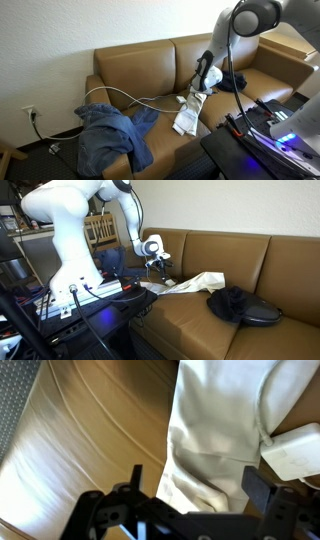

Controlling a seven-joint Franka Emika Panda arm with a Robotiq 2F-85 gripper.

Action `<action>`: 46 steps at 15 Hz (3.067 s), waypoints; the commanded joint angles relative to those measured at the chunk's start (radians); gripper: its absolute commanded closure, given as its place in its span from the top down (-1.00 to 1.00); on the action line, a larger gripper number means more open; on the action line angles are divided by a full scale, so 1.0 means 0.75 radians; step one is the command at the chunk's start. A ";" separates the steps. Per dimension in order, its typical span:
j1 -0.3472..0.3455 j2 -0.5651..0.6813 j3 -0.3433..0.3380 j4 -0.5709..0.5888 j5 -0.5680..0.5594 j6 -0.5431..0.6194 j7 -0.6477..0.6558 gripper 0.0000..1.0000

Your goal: Shift the white cloth on the seat to the right, overlapping it with the black one, and then also incorporate the denim and jacket, overlapping them too

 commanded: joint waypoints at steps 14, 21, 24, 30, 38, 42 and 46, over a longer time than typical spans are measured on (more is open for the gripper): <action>0.133 0.564 -0.187 0.441 0.040 0.110 0.298 1.00; 0.017 0.540 -0.175 0.489 -0.154 0.111 0.586 0.32; -0.053 0.540 -0.152 0.513 -0.242 0.101 0.666 -0.08; -0.258 0.518 -0.036 0.556 -0.349 0.051 0.730 -0.90; -0.655 0.311 0.148 0.511 -0.031 0.225 0.467 -0.96; -0.836 0.186 0.160 0.478 0.070 0.422 0.346 -0.96; -1.119 0.051 0.288 0.512 0.122 0.530 0.272 -0.96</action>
